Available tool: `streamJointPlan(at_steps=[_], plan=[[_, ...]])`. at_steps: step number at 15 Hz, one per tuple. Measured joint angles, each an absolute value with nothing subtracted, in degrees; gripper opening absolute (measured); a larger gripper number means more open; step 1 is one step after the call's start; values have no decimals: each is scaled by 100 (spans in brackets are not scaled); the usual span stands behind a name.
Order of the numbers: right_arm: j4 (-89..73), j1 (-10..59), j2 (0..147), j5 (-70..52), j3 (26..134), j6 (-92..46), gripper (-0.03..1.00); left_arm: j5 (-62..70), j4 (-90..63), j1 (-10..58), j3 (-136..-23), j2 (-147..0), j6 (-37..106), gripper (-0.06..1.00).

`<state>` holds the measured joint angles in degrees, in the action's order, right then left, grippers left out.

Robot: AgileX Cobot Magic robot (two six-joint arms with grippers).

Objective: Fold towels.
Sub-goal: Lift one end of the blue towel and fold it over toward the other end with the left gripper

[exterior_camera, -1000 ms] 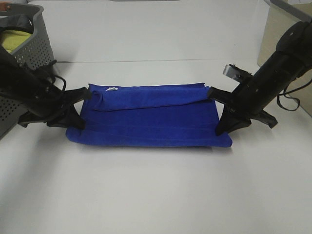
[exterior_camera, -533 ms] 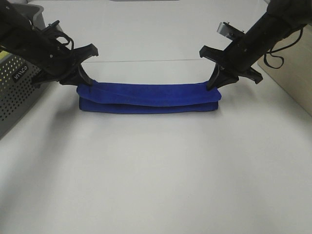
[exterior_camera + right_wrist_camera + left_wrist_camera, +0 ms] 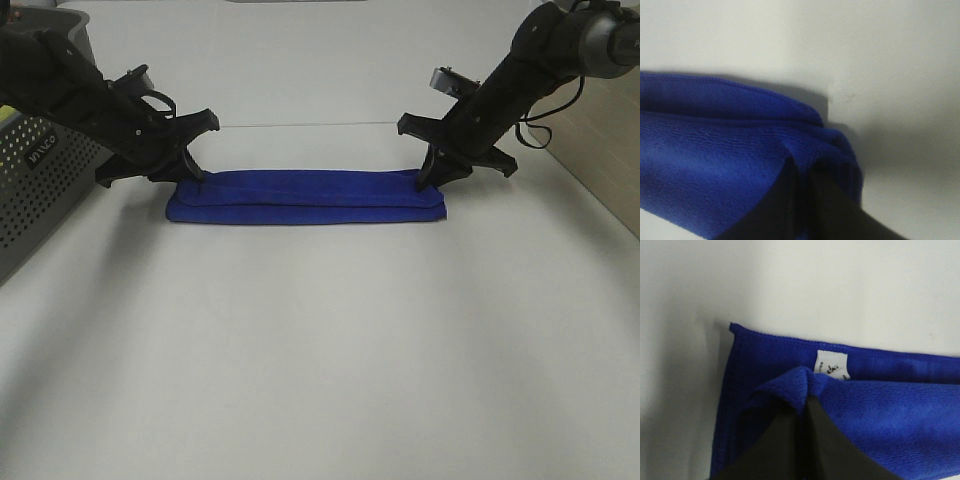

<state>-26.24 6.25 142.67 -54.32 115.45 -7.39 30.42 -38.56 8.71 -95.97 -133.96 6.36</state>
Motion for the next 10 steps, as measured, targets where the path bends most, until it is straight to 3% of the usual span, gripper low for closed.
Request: streamJointPlan(at_steps=[1,2,3,4,6,8,10], plan=[[-2624,625,14267,-5432,11545,-739,5,3042,-3856,871,-9597,-13396,636,1],[-2636,625,14267,-5477,11597,-716,35,3031,-3856,871,-9609,-13396,636,14],[-2653,625,14261,-5535,11597,-716,53,3054,-3856,871,-9614,-13396,636,30],[-2653,625,14261,-5535,11597,-716,53,3054,-3856,871,-9614,-13396,636,30],[-2670,625,14204,-5684,11602,-716,77,3157,-3804,871,-9620,-13396,642,62],[-2487,625,14015,-5850,11602,-716,84,3300,-3249,871,-9620,-13310,710,76],[-2429,625,13946,-5879,11614,-716,84,3295,-3002,871,-9620,-13207,722,77]])
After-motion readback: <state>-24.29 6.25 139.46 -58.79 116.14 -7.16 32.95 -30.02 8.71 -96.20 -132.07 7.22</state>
